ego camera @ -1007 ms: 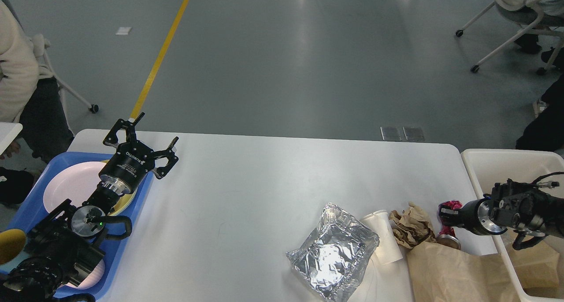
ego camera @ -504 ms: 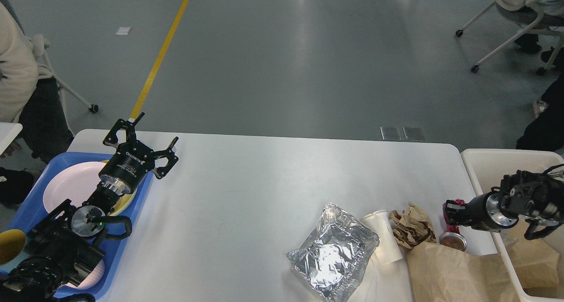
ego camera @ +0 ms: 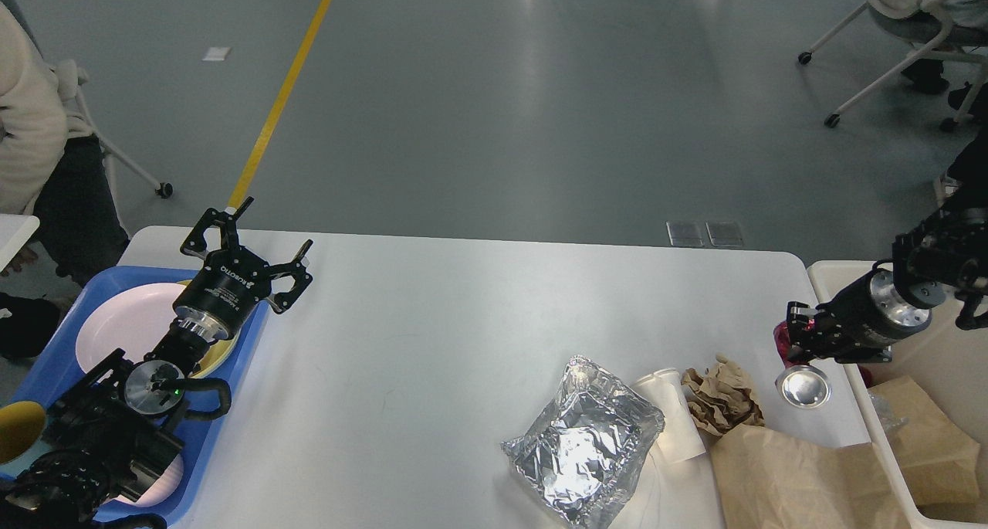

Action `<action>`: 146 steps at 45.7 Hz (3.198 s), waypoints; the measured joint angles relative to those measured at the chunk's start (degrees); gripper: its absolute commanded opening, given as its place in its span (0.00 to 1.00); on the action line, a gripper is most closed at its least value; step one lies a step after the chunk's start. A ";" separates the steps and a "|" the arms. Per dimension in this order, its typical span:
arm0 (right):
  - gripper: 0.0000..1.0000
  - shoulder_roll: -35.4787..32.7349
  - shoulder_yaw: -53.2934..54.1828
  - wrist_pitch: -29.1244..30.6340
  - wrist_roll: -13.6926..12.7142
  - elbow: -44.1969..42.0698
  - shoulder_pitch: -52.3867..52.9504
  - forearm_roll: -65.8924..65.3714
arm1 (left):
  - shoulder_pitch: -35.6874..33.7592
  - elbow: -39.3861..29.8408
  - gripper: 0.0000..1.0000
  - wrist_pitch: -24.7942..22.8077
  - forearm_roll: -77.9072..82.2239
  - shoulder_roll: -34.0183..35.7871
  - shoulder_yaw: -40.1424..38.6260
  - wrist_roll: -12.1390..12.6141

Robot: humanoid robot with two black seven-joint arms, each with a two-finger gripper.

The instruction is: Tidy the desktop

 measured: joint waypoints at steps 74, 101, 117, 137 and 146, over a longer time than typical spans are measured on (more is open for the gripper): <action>0.00 -14.69 -17.88 10.95 -0.31 -6.62 22.31 -4.59 | 0.00 0.00 0.97 0.00 0.00 0.00 0.00 0.00; 0.00 -21.30 -2.53 -28.21 0.13 -8.66 -12.31 -3.38 | 0.00 0.00 0.97 0.00 0.00 0.00 0.00 0.00; 0.20 -19.04 2.93 -32.98 0.15 -8.90 -19.89 -3.39 | 0.00 0.00 0.97 0.00 0.00 0.00 0.00 0.00; 0.85 -18.05 4.05 -38.81 0.21 -8.87 -20.80 -3.37 | 0.00 0.00 0.97 0.00 0.00 0.00 0.00 0.00; 1.00 -18.05 4.11 -38.96 0.21 -8.79 -20.67 -3.37 | 0.00 0.00 0.97 0.00 0.00 0.00 0.00 0.00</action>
